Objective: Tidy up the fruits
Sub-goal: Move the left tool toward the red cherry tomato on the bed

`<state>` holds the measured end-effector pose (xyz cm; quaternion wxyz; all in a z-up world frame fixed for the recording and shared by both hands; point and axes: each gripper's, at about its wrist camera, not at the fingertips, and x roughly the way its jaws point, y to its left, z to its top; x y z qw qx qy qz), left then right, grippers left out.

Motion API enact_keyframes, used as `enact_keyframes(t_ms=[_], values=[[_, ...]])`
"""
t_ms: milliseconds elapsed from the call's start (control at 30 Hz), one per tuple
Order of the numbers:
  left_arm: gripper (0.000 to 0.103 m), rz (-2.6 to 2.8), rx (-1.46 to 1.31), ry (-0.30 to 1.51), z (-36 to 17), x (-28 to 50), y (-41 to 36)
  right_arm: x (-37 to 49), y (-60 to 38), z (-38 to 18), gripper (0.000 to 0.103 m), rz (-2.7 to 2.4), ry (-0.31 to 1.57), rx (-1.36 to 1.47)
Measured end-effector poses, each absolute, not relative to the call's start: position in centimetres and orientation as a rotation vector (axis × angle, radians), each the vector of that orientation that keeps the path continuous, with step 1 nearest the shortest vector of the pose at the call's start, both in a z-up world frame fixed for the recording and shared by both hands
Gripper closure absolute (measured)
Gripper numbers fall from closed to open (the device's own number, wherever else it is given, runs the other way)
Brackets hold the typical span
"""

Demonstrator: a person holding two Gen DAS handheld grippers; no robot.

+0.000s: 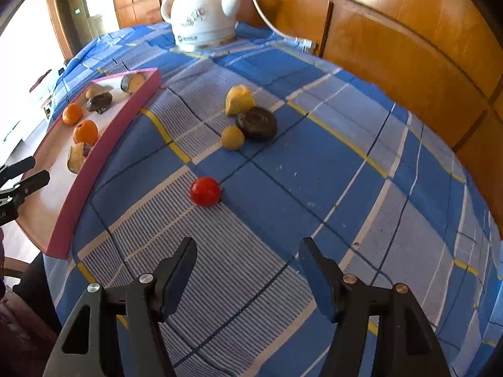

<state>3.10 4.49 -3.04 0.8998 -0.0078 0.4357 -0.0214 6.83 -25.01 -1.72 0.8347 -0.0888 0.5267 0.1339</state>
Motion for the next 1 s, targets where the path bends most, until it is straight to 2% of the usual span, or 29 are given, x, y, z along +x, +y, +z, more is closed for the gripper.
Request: enact_keyframes(t_ms=[1000], values=[[0.021,-0.114,0.103,0.856,-2.4,2.2,1.6,8.9,-31.3,-1.1,0.035,0.106,1.174,0.149]])
